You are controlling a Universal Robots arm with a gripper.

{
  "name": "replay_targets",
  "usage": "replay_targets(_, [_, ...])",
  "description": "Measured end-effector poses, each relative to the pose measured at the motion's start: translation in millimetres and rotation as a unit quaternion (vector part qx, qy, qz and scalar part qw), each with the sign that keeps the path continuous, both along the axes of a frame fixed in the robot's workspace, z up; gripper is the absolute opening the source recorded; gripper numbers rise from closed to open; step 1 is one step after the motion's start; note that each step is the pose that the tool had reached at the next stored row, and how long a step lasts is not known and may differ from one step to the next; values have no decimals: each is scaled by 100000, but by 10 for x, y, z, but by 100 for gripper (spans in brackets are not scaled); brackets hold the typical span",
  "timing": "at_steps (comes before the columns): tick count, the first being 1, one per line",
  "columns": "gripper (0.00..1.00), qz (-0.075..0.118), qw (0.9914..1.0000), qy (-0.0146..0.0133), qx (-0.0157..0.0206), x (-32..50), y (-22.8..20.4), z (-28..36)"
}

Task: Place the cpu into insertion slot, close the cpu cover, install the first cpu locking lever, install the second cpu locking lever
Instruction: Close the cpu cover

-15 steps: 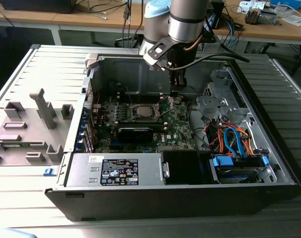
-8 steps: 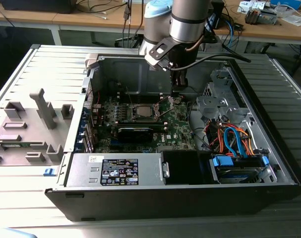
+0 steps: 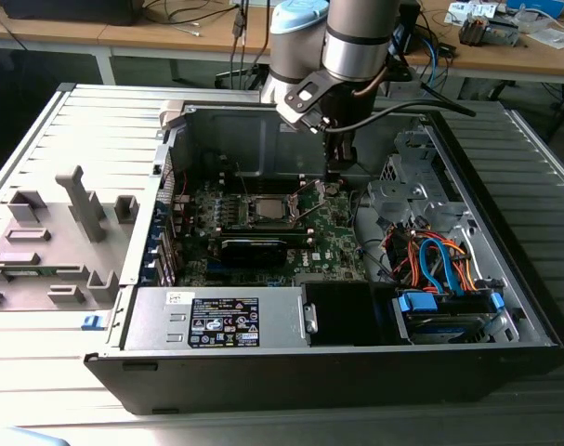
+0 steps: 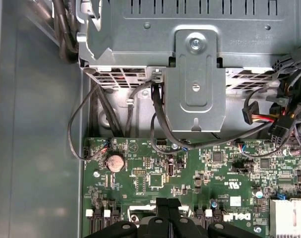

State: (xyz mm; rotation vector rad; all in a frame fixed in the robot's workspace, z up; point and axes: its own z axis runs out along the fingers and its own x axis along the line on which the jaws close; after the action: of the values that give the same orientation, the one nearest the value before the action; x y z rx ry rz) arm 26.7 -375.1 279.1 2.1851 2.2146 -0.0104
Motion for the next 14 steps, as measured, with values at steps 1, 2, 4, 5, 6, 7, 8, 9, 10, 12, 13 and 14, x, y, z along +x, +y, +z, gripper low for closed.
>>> replay_targets(1, [11, -1, 100000, -2, -1, 4, 0, 0])
replay_targets(2, [11, -1, 100000, -2, 4, 8, 0, -1])
replay_targets(4, [11, -4, 100000, -2, 0, 17, 0, -1])
replay_targets(5, [11, -2, 100000, -1, 3, 21, 0, -1])
replay_targets(6, [11, -4, 100000, -1, -1, 25, 0, -1])
replay_targets(7, [11, -2, 100000, 1, 3, 29, 0, -1])
replay_targets(8, [11, -3, 100000, 0, -2, 36, 0, -1])
replay_targets(9, [11, -1, 100000, -1, 1, 43, 0, -1])
replay_targets(10, [11, -2, 100000, 0, 0, 47, 0, -1])
replay_targets(12, [11, -4, 100000, -1, 6, 54, 0, -2])
replay_targets(13, [11, -3, 100000, 0, 1, 57, 0, -2])
replay_targets(14, [11, -3, 100000, -1, 0, 62, 0, -2])
